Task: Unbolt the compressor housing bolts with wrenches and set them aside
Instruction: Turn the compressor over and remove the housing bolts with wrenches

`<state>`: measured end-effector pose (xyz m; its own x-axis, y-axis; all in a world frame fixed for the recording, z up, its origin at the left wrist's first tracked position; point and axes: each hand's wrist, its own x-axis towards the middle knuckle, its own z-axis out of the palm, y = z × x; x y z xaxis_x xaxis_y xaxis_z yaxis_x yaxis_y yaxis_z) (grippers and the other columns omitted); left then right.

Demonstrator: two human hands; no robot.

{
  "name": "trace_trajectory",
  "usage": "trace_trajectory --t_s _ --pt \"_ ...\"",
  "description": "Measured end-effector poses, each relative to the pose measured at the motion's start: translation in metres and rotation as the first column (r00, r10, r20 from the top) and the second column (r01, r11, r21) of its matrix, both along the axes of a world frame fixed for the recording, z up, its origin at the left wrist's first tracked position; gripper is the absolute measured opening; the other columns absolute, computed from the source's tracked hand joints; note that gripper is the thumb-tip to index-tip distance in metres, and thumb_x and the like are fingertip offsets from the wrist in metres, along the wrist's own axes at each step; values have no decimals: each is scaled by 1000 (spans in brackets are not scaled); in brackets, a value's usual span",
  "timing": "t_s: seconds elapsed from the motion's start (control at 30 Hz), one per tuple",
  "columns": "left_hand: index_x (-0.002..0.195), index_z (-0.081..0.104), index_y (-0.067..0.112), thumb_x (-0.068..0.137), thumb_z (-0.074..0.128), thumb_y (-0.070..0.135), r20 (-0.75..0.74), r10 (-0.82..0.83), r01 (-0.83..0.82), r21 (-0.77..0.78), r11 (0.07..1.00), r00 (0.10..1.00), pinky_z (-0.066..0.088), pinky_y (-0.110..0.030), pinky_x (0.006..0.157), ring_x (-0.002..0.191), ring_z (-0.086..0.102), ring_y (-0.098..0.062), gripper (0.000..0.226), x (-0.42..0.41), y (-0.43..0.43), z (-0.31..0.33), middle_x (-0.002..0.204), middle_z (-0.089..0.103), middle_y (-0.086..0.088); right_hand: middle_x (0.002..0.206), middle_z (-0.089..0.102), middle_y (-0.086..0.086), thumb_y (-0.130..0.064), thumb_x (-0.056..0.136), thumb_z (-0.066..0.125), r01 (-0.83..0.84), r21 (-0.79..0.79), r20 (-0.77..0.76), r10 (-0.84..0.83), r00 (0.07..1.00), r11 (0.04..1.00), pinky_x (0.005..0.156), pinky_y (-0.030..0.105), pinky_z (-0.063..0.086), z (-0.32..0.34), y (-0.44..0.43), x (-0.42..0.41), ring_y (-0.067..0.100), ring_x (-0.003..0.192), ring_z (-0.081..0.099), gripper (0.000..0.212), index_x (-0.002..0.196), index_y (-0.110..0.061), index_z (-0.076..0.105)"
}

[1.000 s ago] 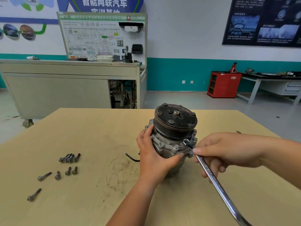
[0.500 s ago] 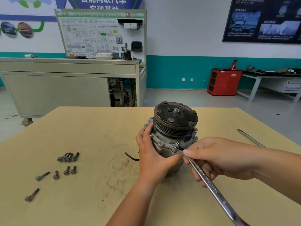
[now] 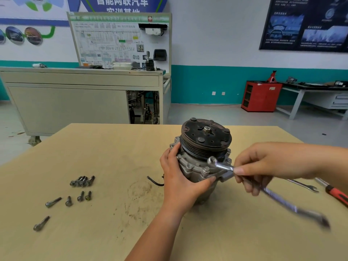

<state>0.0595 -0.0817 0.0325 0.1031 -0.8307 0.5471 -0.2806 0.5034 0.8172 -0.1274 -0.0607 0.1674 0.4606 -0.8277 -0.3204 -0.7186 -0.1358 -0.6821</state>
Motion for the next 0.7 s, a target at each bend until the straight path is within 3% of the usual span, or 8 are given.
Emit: trace_trajectory --t_s 0.1,0.23,0.37,0.57,0.7 --pt "124 24 56 44 74 59 1 13 -13 -17 1000 1000 24 -1 102 130 31 -2 95 0 -1 -1 135 24 12 70 71 5 -36 84 52 30 196 242 -78 967 980 53 19 51 -10 10 8 18 65 71 24 78 -14 58" --pt "126 23 58 46 82 53 19 17 -17 -26 1000 1000 32 -18 109 131 31 -1 100 0 -2 -2 135 24 14 62 68 5 -38 78 52 22 269 345 -118 931 963 47 19 50 -14 15 22 16 56 68 27 78 -11 58" --pt "124 21 62 43 76 58 0 12 -12 -17 1000 1000 27 -7 104 130 31 2 98 0 -2 -2 135 23 16 61 67 6 -29 96 44 41 285 324 -136 936 958 45 18 49 -17 18 27 16 54 68 28 79 -10 57" --pt "125 23 60 45 75 56 -16 1 -2 -15 1000 1000 27 -2 101 130 32 3 96 -1 -3 -3 134 24 16 57 65 5 -30 98 42 49 315 308 -151 939 948 44 18 48 -24 18 32 15 50 66 31 78 -10 55" --pt "126 22 59 45 74 60 1 15 -15 -15 1000 1000 25 -1 101 130 30 1 97 -1 -2 -3 135 23 15 53 60 -4 -32 98 41 17 192 16 -21 1000 981 50 18 49 -5 8 23 10 47 61 33 79 -15 62"
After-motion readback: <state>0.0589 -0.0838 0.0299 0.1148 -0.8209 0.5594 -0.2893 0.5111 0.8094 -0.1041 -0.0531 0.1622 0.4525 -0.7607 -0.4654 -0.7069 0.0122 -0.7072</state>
